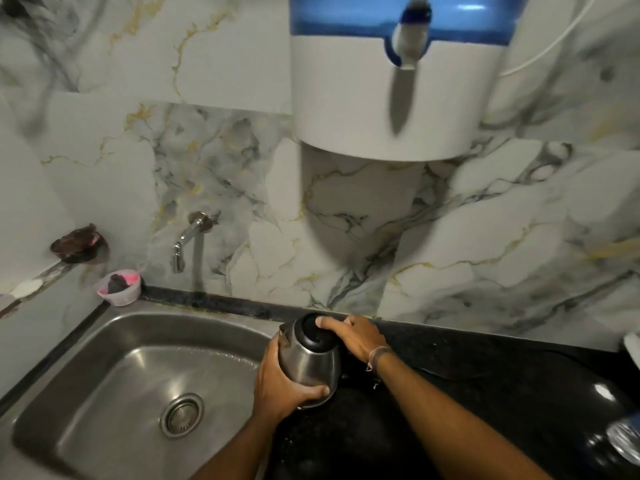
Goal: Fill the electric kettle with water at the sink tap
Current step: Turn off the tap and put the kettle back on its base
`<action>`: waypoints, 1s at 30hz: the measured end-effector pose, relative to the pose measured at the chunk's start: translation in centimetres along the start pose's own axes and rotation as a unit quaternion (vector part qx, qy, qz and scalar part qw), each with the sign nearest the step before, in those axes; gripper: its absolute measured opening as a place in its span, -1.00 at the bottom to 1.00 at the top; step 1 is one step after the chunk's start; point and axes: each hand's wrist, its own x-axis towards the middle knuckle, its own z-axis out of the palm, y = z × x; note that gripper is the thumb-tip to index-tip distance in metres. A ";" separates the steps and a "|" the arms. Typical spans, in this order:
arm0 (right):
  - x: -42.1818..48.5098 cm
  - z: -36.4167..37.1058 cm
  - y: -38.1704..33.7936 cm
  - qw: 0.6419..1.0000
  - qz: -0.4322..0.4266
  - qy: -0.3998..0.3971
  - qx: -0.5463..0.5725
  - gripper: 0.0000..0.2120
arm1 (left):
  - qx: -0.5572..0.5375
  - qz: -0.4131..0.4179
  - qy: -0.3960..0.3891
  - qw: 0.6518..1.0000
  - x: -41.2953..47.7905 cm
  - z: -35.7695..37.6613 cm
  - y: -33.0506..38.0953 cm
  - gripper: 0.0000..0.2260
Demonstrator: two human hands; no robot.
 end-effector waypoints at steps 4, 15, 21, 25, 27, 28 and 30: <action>1.7 -4.3 2.8 0.996 -0.011 -0.004 0.093 -0.28 | -0.003 0.012 -0.004 1.000 0.8 3.8 2.2 0.23; 7.5 -11.0 9.1 0.989 -0.022 0.030 0.144 -0.64 | -0.021 0.017 -0.038 0.999 4.6 12.7 5.7 0.20; 10.0 -11.2 12.4 0.989 -0.012 0.030 0.141 -0.66 | -0.015 0.015 -0.063 0.998 6.0 15.8 5.0 0.14; 11.2 -11.1 13.9 0.990 -0.006 0.034 0.140 -0.64 | -0.010 0.016 -0.066 0.998 7.0 17.3 3.9 0.14; 11.7 -10.9 14.4 0.990 -0.007 0.036 0.136 -0.64 | -0.010 0.011 -0.065 0.998 7.2 17.8 3.5 0.14; 11.9 -10.9 14.5 0.991 -0.009 0.039 0.130 -0.63 | -0.011 0.009 -0.063 0.998 7.3 18.0 3.4 0.13; 12.4 -10.9 14.7 0.991 -0.010 0.042 0.126 -0.60 | -0.012 0.008 -0.061 0.998 7.5 18.3 3.2 0.14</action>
